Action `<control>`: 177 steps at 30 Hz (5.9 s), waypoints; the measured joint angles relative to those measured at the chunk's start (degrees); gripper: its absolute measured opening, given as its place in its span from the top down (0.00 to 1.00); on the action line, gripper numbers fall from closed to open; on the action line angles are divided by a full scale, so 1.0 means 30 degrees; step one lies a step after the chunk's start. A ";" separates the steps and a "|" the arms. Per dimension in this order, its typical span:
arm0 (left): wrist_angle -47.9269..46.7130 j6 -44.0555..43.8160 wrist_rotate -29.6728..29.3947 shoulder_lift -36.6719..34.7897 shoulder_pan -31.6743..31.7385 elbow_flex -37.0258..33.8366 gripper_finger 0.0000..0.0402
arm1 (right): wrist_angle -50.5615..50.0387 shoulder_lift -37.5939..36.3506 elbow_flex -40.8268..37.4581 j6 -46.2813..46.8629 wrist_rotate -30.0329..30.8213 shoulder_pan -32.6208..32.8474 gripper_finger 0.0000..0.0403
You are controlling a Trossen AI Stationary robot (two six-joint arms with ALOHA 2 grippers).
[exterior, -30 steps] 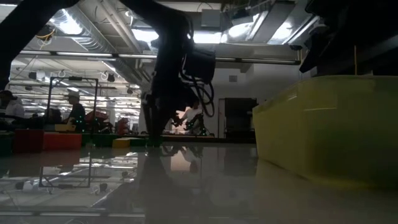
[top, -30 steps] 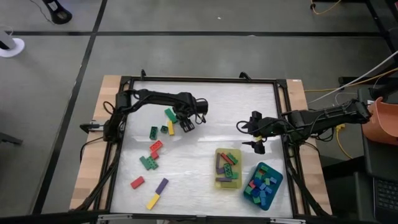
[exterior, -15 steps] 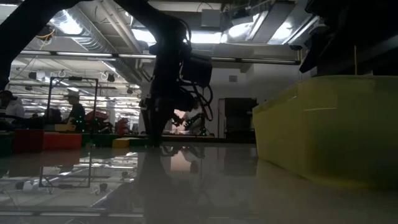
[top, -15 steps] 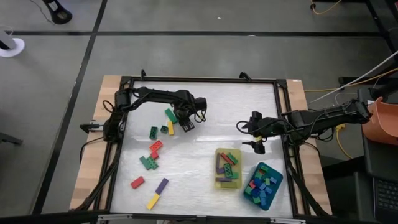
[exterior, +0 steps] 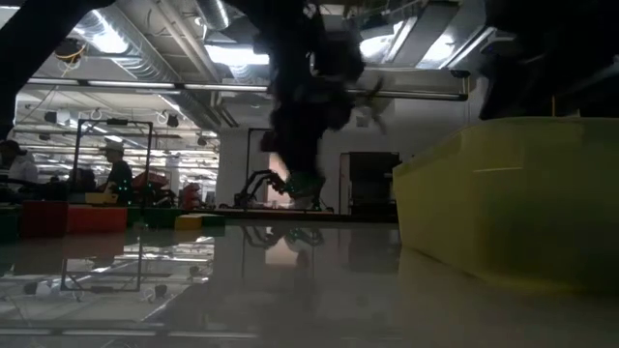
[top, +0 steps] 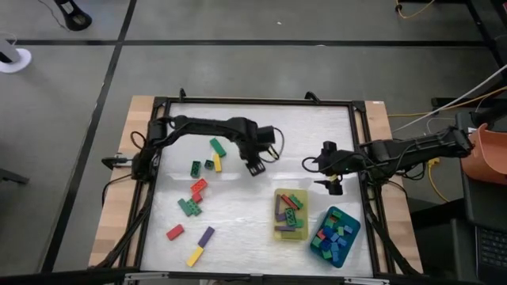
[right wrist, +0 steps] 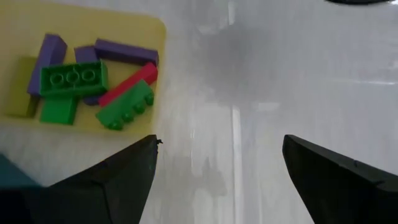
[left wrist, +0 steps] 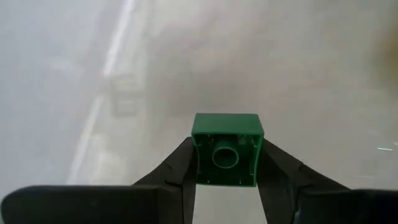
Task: Sort blocks by size
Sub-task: Put the small green game piece into the blue bin, then put the long green block into the yellow bin
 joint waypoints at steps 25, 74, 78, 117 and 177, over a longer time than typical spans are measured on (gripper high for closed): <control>3.0587 0.1645 -0.5224 0.7524 -0.9368 0.2914 0.71 | 0.0079 -0.3112 0.0000 -0.0508 0.4090 -0.0003 0.15; -0.4858 -0.9558 -1.0489 -0.4615 -0.4980 -0.0602 0.44 | 0.6669 -1.0228 -0.7070 0.2576 0.0390 0.0000 0.15; -0.5949 -1.3021 -1.0507 -0.4680 -0.4283 -0.1627 0.44 | 0.6910 -1.0228 -0.7362 0.1953 0.0390 0.0000 0.15; 0.3424 -2.0937 -0.6095 -0.4608 0.3400 -1.0795 0.44 | 0.6940 -1.0230 -0.8699 0.0933 0.0390 0.0000 0.15; 2.7292 -0.4822 -0.4213 -0.1461 -0.8073 -0.9656 0.61 | 0.6950 -1.0228 -0.8677 0.0911 0.0449 0.0000 0.15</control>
